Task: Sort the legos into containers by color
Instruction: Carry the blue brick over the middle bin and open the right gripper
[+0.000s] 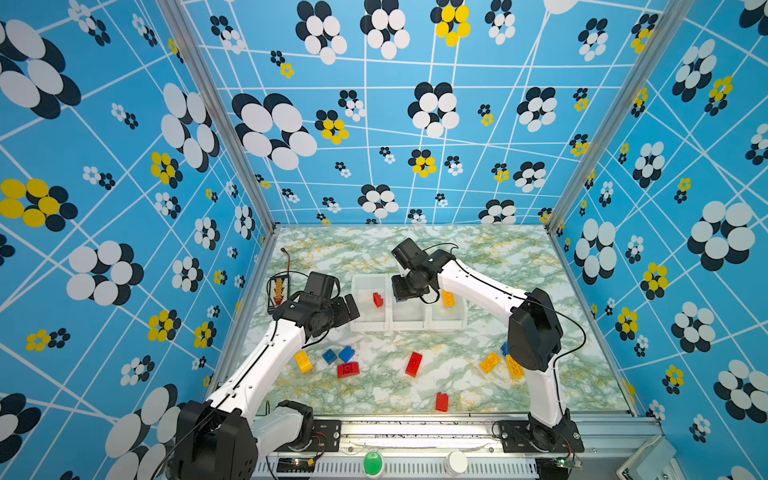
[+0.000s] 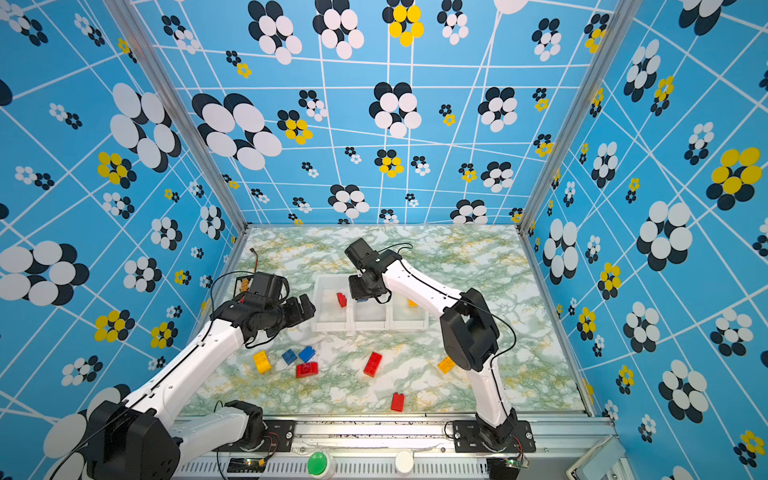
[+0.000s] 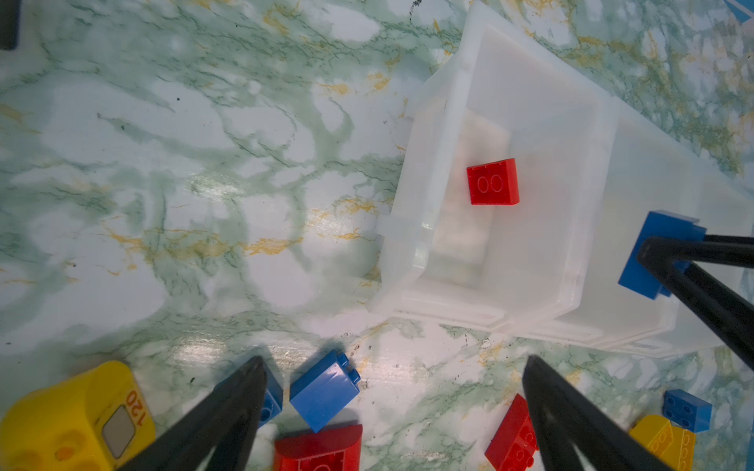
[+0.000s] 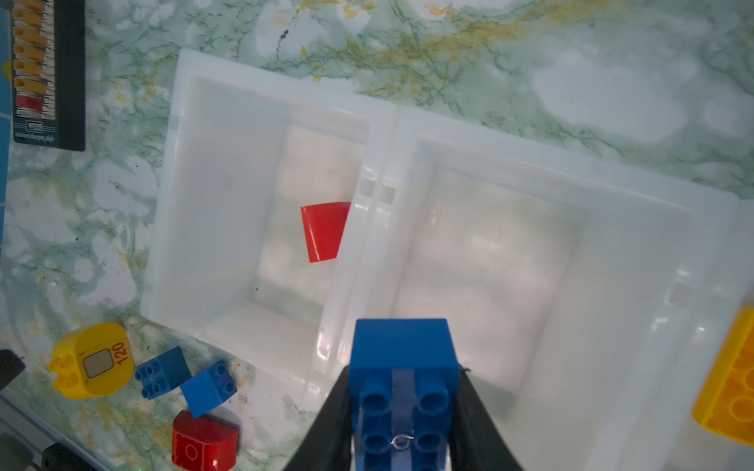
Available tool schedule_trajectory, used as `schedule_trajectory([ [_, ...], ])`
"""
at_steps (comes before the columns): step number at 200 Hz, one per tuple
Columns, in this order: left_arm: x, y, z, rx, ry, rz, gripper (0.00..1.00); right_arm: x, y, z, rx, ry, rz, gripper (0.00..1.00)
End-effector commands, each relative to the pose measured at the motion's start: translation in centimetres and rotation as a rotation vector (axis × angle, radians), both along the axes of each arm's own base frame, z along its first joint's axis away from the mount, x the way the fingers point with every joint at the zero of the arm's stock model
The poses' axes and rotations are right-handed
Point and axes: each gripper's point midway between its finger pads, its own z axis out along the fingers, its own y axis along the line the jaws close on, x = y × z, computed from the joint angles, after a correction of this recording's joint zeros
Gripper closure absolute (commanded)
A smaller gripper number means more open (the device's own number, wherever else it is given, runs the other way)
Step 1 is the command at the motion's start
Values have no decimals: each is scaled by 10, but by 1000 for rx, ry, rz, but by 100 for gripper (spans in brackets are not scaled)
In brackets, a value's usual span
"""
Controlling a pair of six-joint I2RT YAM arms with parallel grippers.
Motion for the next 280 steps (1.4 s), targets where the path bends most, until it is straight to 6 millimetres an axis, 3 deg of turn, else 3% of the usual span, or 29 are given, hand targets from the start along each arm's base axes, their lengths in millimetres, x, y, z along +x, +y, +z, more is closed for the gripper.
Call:
schedule_trajectory([
  [1, 0, 0, 1, -7, -19, -28, 1, -5, -6, -14, -59, 48, -7, 68],
  [90, 5, -5, 5, -29, -46, -66, 1, -9, -21, -46, -146, 80, -43, 66],
  [145, 4, -6, 5, -33, -42, -75, 1, -10, -25, -48, -165, 85, -39, 47],
  [227, 0, -4, 7, -22, -52, -85, 1, -15, -34, -8, -125, 30, -57, 34],
  [280, 0, -5, 10, -24, -78, -91, 1, -40, -68, 14, -125, 12, -107, 26],
])
